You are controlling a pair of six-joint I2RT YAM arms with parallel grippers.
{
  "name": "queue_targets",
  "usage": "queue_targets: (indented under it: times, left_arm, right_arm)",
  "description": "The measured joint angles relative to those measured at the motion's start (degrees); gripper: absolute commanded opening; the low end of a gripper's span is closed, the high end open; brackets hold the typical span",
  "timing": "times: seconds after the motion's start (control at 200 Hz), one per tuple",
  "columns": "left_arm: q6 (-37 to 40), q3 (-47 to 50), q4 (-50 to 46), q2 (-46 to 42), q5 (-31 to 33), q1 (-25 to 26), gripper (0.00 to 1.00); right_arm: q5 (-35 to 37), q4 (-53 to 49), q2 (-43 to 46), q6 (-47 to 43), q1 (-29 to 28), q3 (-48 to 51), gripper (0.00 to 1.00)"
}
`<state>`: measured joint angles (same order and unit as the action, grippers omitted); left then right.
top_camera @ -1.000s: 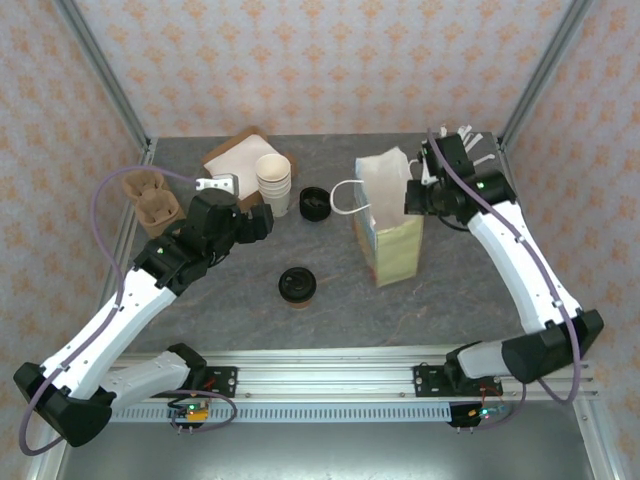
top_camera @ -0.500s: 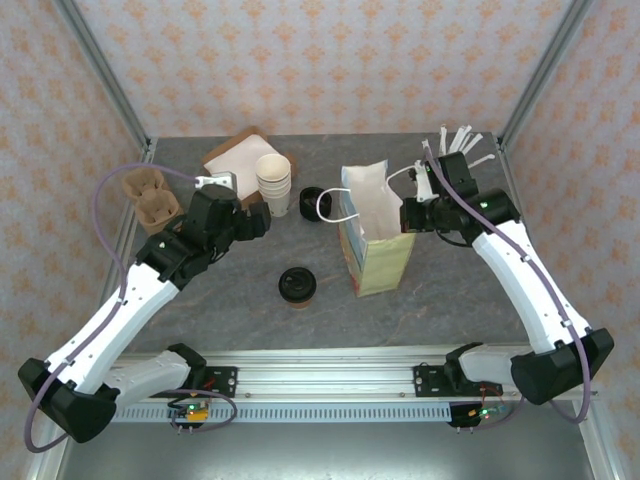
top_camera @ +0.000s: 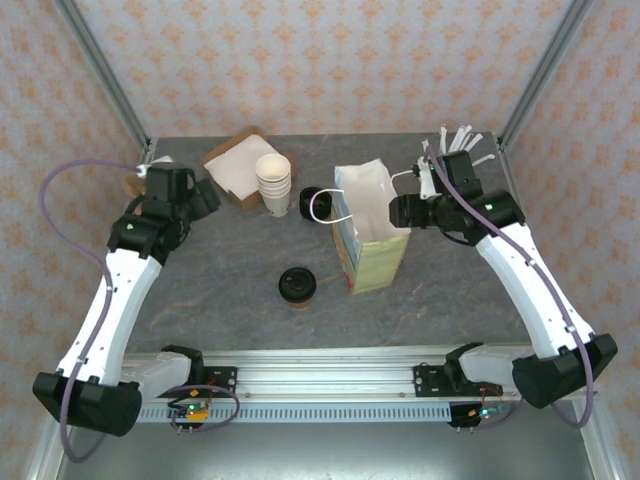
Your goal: Pack the takeout coffee
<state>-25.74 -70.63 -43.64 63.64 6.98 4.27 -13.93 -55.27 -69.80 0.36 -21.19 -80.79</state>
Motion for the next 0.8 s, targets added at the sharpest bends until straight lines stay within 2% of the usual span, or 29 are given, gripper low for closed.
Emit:
queue_targets:
  times: [0.205,0.355,0.601,0.796]
  left_arm:
    - [-0.3,-4.0,-1.6,7.6,-2.1,-15.5,0.88]
    - [0.1,-8.2,-2.0,15.7,-4.1,-22.5,0.85]
    - [3.4,-16.3,-3.9,30.9,-6.8,-24.2,0.71]
    - [5.3,-21.8,-6.8,37.4,-7.1,-24.2,0.63]
  right_arm:
    - [-2.2,7.2,8.8,0.0,-1.3,0.7,0.74]
    - [-6.5,14.4,12.9,0.9,-3.6,4.0,0.74]
    - [-10.8,21.0,12.1,1.7,-3.9,7.5,0.74]
    - [-12.2,22.6,11.9,1.9,-3.9,8.4,0.74]
